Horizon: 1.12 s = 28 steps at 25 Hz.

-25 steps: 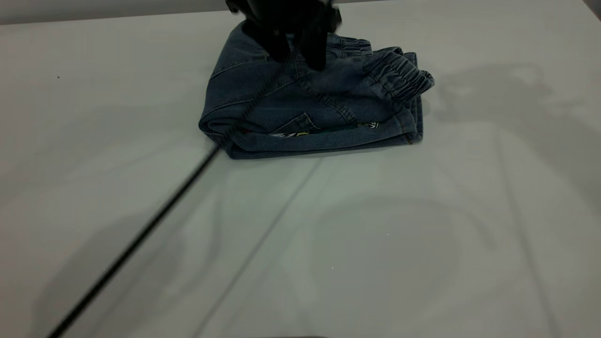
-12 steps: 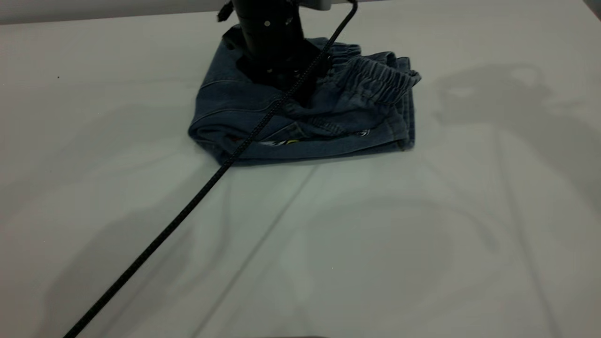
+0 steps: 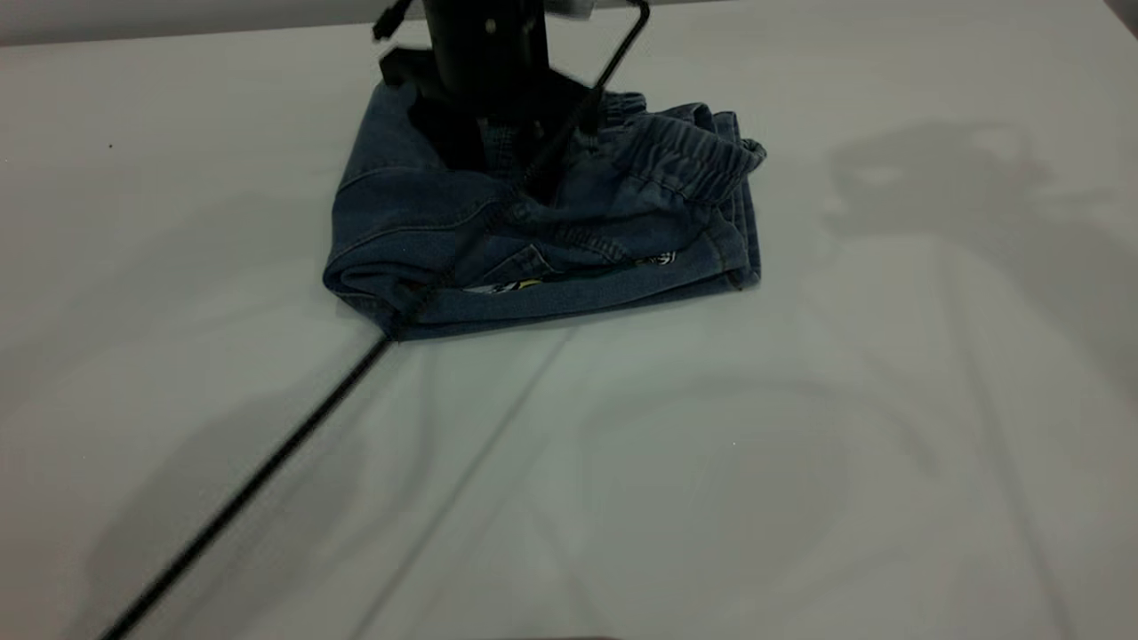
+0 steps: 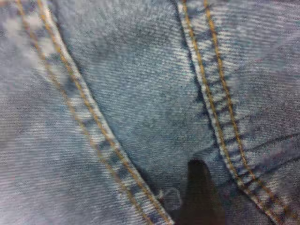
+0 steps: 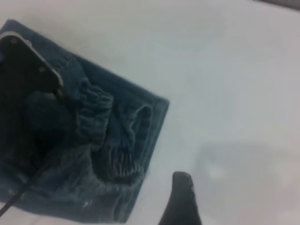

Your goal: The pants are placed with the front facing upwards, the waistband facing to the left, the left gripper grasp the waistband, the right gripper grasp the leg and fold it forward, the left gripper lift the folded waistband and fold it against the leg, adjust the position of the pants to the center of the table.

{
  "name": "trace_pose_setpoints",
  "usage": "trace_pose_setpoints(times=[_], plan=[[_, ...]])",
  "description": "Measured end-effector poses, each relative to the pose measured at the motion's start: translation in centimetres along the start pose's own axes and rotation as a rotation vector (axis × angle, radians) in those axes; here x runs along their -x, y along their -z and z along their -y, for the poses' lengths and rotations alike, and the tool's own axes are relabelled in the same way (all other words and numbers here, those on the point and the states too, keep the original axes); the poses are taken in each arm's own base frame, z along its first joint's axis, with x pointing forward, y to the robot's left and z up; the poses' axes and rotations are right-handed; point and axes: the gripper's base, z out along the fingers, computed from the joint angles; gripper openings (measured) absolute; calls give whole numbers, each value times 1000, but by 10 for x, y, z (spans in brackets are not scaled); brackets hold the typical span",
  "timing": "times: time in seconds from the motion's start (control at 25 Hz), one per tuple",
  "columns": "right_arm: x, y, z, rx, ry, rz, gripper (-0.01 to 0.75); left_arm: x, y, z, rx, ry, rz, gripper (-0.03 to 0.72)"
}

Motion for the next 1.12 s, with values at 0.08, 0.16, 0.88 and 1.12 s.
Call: trace_pose_setpoints(times=[0.08, 0.16, 0.88, 1.12], plan=[[6, 19, -3, -1, 10, 34, 496, 9, 19, 0, 4, -7, 12, 465], [9, 43, -7, 3, 20, 71, 496, 18, 41, 0, 7, -17, 38, 465], [-66, 276, -50, 65, 40, 329, 496, 15, 294, 1, -1, -119, 617, 465], [-123, 346, -64, 100, 73, 514, 496, -48, 392, -4, 8, -108, 762, 465]])
